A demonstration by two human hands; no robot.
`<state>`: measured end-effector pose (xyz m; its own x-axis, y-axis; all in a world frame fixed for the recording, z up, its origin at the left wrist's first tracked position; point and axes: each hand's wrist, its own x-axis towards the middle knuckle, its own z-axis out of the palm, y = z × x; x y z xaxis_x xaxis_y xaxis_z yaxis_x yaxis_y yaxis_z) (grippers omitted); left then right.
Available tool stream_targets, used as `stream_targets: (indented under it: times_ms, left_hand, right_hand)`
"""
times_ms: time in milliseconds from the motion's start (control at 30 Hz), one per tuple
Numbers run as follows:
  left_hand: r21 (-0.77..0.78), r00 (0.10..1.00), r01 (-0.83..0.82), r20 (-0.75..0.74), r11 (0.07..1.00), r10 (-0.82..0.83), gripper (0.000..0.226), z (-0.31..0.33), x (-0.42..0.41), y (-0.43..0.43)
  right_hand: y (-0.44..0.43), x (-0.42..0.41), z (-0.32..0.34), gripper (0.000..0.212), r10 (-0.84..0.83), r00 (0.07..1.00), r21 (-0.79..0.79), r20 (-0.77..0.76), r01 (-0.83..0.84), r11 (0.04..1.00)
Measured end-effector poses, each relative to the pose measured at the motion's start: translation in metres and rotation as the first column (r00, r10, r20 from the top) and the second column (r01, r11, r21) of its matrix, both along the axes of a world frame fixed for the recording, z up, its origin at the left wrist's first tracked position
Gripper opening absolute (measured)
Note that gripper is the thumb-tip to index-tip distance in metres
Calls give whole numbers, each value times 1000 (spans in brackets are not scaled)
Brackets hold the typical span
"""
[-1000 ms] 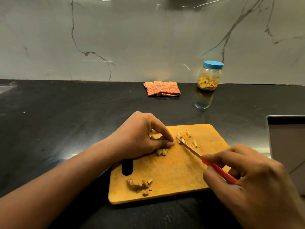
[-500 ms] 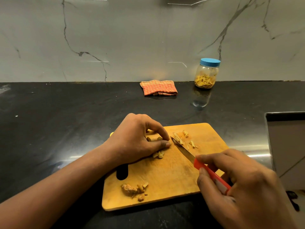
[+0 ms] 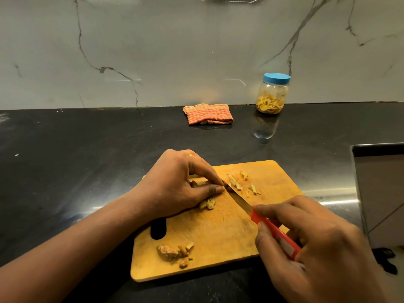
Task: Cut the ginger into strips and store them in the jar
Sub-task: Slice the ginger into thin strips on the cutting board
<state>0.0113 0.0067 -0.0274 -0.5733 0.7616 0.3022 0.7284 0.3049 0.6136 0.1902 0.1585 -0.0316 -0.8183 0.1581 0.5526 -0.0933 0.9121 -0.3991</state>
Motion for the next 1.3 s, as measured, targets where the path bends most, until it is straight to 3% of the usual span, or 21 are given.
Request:
stream_targets:
  times_ms: [467,833,1300]
  left_hand:
    - [40,998,-47,36,998,45,9,1,5,0]
    - [21,997,-5,82,1000,4,8,5,3,-3]
    - [4,995,-14,99,1000,14,8,4,1,-2]
  right_hand:
    - [-9,-11,3,25,-11,994,145,113,-6,989]
    - [-6,11,-3,14,-92,994,93,-61,98,991]
    - [1,-3,-3,24,39,999,57,25,-40,998]
